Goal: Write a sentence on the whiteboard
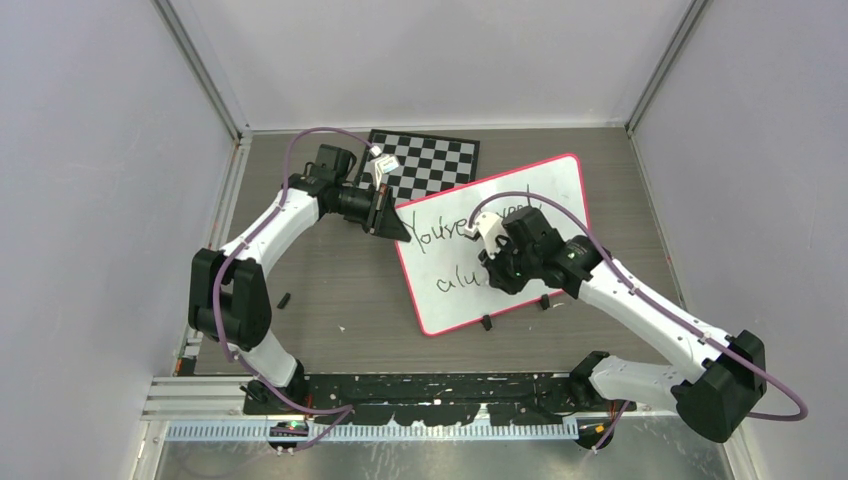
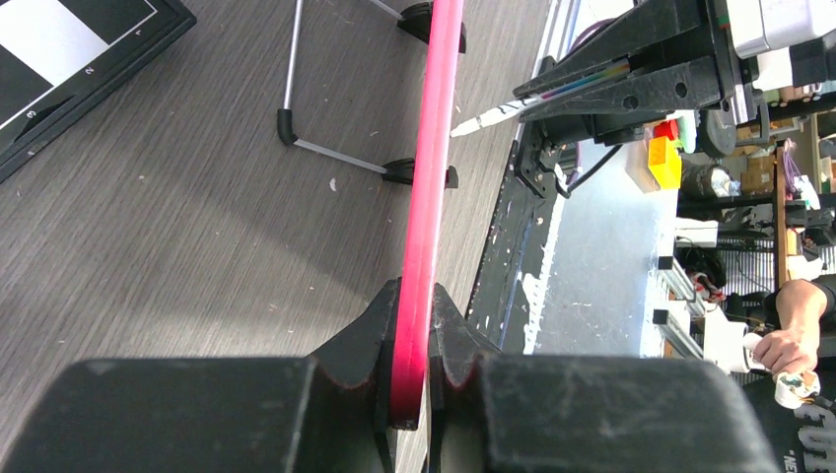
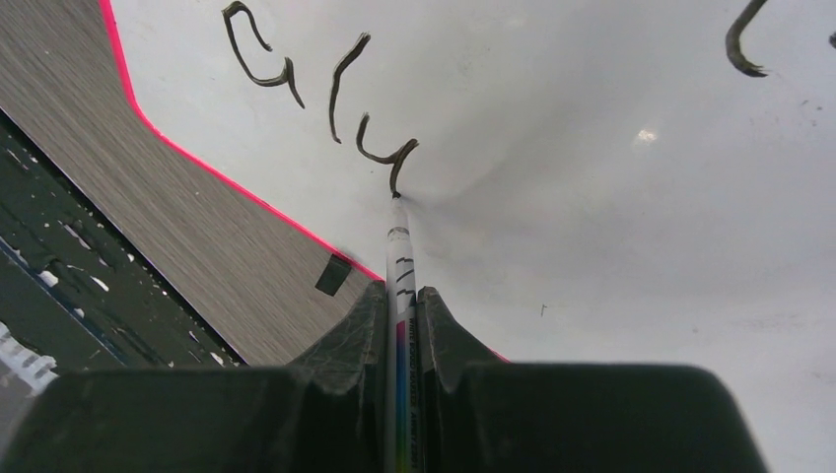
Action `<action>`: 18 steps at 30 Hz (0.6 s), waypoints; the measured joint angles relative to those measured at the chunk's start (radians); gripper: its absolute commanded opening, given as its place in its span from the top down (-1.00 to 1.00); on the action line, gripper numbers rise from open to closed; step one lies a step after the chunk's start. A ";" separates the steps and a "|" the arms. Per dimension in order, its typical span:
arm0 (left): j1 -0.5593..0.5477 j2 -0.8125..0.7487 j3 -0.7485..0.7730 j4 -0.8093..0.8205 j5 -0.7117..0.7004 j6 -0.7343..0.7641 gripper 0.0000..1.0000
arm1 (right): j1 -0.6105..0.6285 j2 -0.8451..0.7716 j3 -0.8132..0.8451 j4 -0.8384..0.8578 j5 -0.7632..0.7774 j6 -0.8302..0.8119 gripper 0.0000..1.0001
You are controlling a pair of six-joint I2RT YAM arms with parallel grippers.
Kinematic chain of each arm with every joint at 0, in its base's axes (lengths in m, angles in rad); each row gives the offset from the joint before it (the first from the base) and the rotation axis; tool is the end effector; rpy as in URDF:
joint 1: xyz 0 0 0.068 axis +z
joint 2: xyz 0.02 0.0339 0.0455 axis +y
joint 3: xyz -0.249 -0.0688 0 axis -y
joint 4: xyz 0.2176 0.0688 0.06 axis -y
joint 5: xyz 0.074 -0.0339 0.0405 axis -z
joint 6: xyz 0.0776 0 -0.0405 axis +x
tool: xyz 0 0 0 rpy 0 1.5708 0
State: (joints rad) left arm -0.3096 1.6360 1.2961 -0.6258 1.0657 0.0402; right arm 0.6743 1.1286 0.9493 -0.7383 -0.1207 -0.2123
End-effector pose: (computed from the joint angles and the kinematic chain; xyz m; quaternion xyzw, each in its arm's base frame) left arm 0.2887 -0.1637 0.2542 0.2921 0.7834 -0.5150 0.1892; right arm 0.1739 0.1509 0.2388 -0.4230 0.8457 0.1289 0.2987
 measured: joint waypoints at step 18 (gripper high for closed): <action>0.000 0.010 0.011 -0.011 0.001 -0.002 1.00 | -0.050 -0.009 0.072 -0.039 0.022 -0.018 0.99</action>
State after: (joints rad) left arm -0.3096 1.6455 1.3067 -0.6369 1.0668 0.0387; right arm 0.6247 1.1198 1.0210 -0.7773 -0.0986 -0.2302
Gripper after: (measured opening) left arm 0.116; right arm 0.163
